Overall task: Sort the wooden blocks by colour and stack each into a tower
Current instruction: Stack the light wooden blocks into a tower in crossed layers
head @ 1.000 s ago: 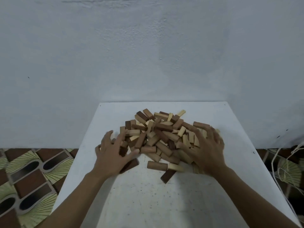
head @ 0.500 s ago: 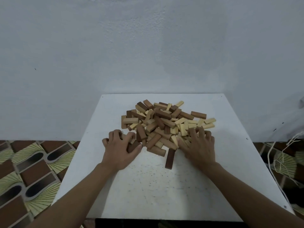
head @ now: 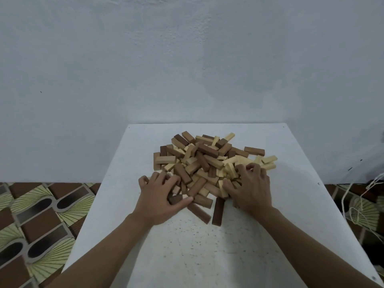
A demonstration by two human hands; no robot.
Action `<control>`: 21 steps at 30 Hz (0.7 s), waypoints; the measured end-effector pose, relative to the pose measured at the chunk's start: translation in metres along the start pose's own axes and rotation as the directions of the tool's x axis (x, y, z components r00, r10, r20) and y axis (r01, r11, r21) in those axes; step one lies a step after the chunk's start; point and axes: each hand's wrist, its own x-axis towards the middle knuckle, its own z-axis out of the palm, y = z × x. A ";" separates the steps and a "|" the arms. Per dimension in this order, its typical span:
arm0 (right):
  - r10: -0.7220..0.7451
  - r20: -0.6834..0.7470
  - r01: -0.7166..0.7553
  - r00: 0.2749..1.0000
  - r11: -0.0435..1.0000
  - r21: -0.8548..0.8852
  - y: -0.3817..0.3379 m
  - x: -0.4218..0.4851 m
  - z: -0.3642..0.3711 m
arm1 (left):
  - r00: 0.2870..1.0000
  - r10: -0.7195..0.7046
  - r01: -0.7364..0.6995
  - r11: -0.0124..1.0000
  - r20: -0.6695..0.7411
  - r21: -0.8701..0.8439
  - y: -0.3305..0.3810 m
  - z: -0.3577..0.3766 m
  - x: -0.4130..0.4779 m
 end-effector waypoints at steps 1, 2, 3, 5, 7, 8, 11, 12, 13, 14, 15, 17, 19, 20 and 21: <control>-0.010 0.000 0.010 1.000 1.000 0.006 0.000 0.001 0.000 | 1.000 0.029 -0.030 1.000 -0.009 -0.008 -0.002 0.001 0.000; -0.016 -0.007 0.016 1.000 1.000 0.013 0.000 0.002 0.001 | 0.998 0.057 -0.058 0.998 -0.028 -0.029 -0.003 0.001 0.001; -0.021 -0.022 0.021 1.000 1.000 0.020 0.001 0.003 0.002 | 0.995 0.091 -0.093 0.994 -0.045 -0.056 -0.004 0.002 0.002; -0.024 -0.053 0.027 0.998 0.998 0.052 0.001 0.006 0.002 | 0.984 0.160 -0.167 0.981 -0.077 -0.098 -0.004 0.005 0.004; 0.001 -0.064 0.008 0.998 0.990 0.143 0.000 0.008 0.000 | 0.977 0.174 -0.186 0.978 -0.125 -0.098 -0.002 0.006 0.004; 0.003 -0.076 0.010 0.997 0.985 0.171 0.000 0.009 -0.001 | 0.979 0.142 -0.159 0.982 -0.147 -0.105 -0.001 0.006 0.003; -0.028 -0.149 0.055 0.988 0.982 0.179 -0.005 0.014 -0.007 | 0.983 0.024 -0.058 0.981 -0.183 -0.185 0.000 0.001 0.005; -0.037 -0.171 0.070 0.985 0.978 0.195 -0.009 0.019 -0.009 | 0.983 -0.010 -0.033 0.971 -0.182 -0.236 0.002 -0.002 0.009; -0.052 -0.191 0.094 0.980 0.971 0.218 -0.014 0.025 -0.012 | 0.981 -0.037 -0.021 0.955 -0.189 -0.295 0.004 -0.007 0.015; -0.081 -0.217 0.133 0.973 0.963 0.235 -0.022 0.032 -0.015 | 0.976 -0.056 -0.022 0.935 -0.209 -0.354 0.007 -0.012 0.024; -0.123 -0.253 0.184 0.960 0.954 0.237 -0.031 0.039 -0.019 | 0.970 -0.071 -0.031 0.912 -0.232 -0.410 0.012 -0.017 0.034; -0.231 -0.291 0.300 0.928 0.928 0.221 -0.052 0.054 -0.024 | 0.962 -0.096 -0.038 0.881 -0.257 -0.472 0.021 -0.025 0.057; -0.332 -0.216 0.378 0.918 0.897 0.230 -0.076 0.065 -0.027 | 0.967 -0.110 -0.007 0.892 -0.231 -0.453 0.025 -0.026 0.079; -0.383 -0.166 0.414 0.908 0.880 0.232 -0.086 0.070 -0.025 | 0.972 -0.110 0.012 0.906 -0.208 -0.422 0.024 -0.022 0.087; -0.430 -0.131 0.449 0.893 0.865 0.225 -0.094 0.073 -0.022 | 0.977 -0.111 0.032 0.921 -0.182 -0.387 0.022 -0.017 0.093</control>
